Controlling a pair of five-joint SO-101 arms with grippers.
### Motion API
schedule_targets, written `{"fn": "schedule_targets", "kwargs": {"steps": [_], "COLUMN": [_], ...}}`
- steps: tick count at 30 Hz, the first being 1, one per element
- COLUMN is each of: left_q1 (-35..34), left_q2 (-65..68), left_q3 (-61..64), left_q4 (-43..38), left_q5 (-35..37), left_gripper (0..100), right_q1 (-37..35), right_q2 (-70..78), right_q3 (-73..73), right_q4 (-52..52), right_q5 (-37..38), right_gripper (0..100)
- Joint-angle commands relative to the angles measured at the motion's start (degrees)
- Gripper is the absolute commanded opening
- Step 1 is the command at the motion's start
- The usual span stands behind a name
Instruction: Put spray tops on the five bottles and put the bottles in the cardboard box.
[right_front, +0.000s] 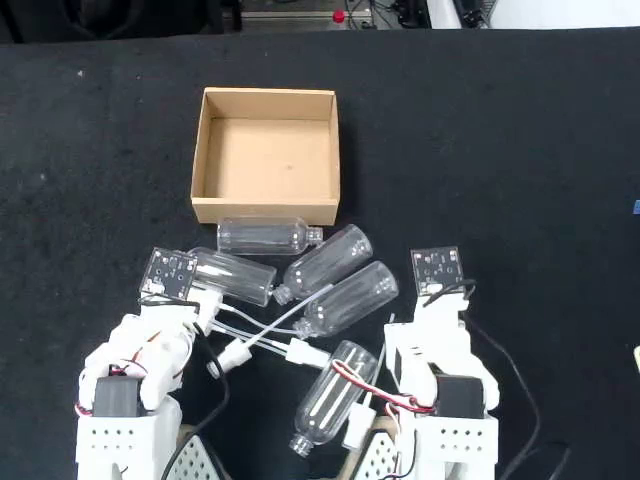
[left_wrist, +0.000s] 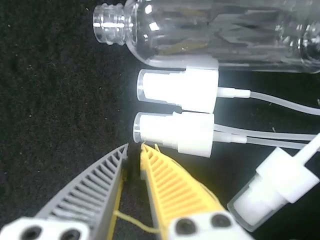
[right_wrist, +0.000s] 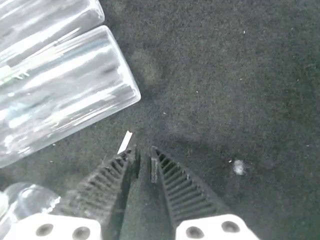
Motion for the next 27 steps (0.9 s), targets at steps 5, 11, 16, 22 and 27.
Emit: {"fn": "schedule_targets", "kwargs": {"steps": [5,11,16,22,27], "left_q1": [0.9,0.0,-8.6,-22.6,-23.8], "left_q2": [-0.4,-0.4,-0.4,-0.4,-0.4], "left_q3": [1.3,1.3,0.2,-5.7,-11.4], "left_q4": [0.8,0.4,-2.6,-11.0,-11.3], "left_q5": [-0.2,-0.5,-0.6,-3.4,-9.0], "left_gripper": [3,3,3,3,3], "right_q1": [0.9,0.9,0.9,0.8,0.5], "right_q2": [-5.4,-5.4,-5.4,-5.4,-5.4], "right_q3": [-0.3,-0.3,-0.3,-0.3,-0.3], "right_q4": [0.4,0.4,0.4,0.3,0.2], "right_q5": [0.0,0.1,0.4,0.4,0.4], "right_gripper": [1.1,1.1,1.1,1.1,1.2]}}
